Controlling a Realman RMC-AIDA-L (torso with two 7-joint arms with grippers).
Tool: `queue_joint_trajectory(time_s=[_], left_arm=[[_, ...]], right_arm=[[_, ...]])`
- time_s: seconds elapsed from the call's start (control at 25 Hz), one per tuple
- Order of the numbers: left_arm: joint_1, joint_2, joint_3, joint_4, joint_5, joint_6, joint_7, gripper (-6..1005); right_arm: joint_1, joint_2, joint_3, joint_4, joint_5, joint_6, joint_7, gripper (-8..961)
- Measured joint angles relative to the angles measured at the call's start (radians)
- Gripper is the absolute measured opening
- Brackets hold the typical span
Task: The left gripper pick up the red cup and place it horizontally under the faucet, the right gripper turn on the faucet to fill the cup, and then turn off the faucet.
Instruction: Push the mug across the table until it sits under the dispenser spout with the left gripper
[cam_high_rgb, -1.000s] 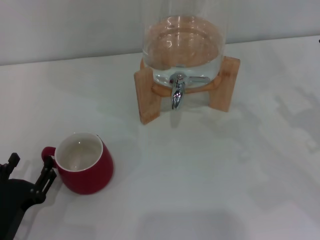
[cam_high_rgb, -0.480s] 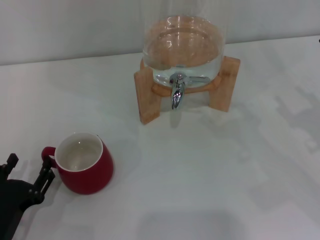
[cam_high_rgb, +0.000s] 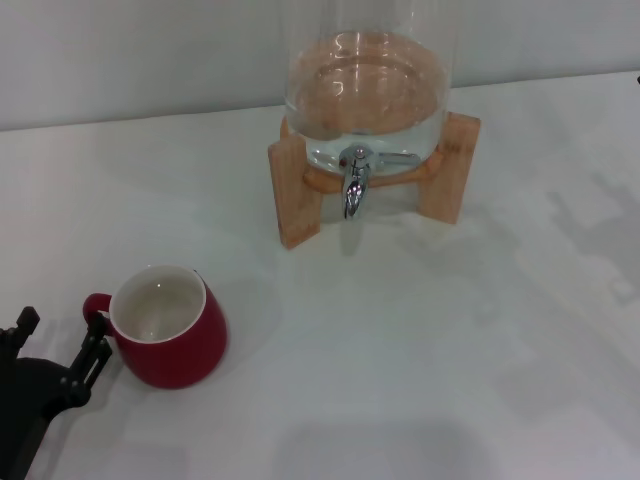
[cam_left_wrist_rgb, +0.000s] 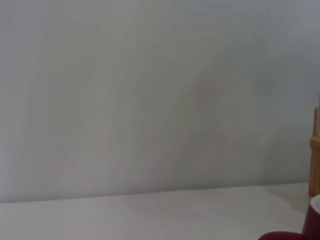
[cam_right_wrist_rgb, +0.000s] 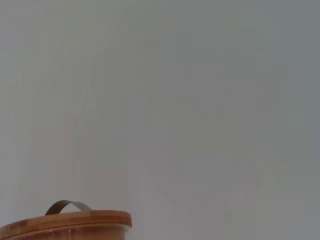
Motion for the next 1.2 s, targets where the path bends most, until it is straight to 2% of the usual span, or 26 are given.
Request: queue_joint_trajectory(time_s=[1.2], left_arm=[[-0.022,0.003,-0.006,0.017,0.0,-0.008,-0.01,799]], right_arm=[[0.002,0.0,0.0,-0.004,0.003,0.0,0.0,755]])
